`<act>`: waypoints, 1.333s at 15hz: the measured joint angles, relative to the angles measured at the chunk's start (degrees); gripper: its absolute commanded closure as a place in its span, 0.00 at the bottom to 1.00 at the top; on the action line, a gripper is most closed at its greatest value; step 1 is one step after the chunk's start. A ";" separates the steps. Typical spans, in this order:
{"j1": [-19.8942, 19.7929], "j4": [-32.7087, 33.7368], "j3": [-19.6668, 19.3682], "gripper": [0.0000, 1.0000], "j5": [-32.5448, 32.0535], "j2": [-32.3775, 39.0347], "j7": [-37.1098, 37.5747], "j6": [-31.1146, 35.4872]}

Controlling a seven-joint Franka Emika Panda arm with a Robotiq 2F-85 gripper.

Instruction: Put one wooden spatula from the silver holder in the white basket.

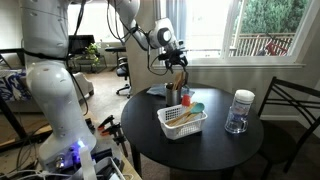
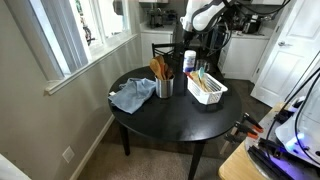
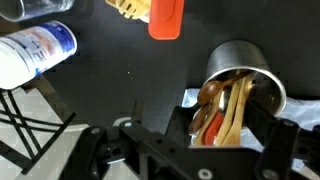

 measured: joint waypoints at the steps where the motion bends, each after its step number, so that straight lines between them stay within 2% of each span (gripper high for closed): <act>1: -0.33 1.08 0.12 0.00 0.22 1.08 -2.46 1.49; 3: -0.86 3.37 0.78 0.00 1.18 2.92 -7.48 3.88; 5: -2.20 5.78 3.16 0.00 4.49 4.55 -14.30 5.31; 7: -4.43 8.12 6.97 0.00 9.24 6.05 -22.13 6.08; 10: -10.35 11.49 15.09 0.00 16.63 8.61 -33.87 6.36; 11: -11.65 12.72 16.39 0.00 19.07 9.55 -37.61 6.28; 15: -15.84 17.26 18.35 0.00 25.44 13.36 -49.17 4.88; 20: -16.98 19.54 18.60 0.00 26.21 15.50 -51.36 3.73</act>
